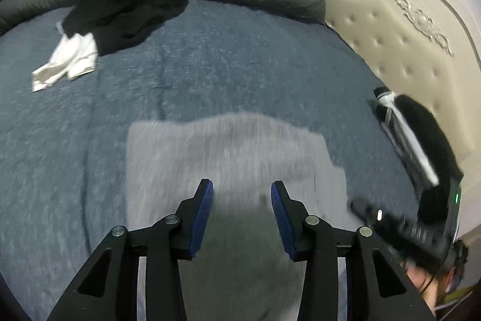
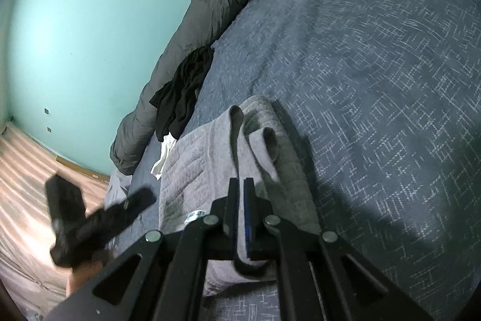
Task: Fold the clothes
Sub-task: 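Close the right tool on the folded grey sweatshirt edge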
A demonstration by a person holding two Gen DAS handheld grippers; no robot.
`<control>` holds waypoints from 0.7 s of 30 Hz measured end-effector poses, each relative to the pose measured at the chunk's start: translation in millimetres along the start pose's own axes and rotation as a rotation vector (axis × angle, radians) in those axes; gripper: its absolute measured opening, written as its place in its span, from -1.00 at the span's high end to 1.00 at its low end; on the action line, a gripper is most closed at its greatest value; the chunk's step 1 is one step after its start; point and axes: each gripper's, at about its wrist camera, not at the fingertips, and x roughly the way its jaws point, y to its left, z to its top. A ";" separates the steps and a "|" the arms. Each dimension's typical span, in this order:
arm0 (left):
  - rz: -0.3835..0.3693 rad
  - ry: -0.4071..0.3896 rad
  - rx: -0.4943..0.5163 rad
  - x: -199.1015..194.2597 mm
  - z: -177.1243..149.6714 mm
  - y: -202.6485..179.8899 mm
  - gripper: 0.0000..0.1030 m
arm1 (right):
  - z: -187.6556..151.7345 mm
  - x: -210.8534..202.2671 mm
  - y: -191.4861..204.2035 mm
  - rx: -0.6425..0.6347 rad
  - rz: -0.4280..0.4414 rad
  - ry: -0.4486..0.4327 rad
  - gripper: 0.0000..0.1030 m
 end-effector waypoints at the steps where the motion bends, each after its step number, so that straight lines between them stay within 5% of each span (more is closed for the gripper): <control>1: 0.000 0.018 -0.023 9.3 5.4 3.3 0.14 | 0.5 -0.8 -1.0 0.002 0.001 -0.001 0.94; 10: 0.044 0.129 -0.060 77.0 10.9 6.1 0.14 | 7.6 0.4 -7.8 0.017 -0.005 -0.001 0.94; 21: -0.016 0.102 0.081 57.9 22.8 -74.2 0.14 | 11.8 -9.7 -19.9 0.064 -0.018 -0.030 0.94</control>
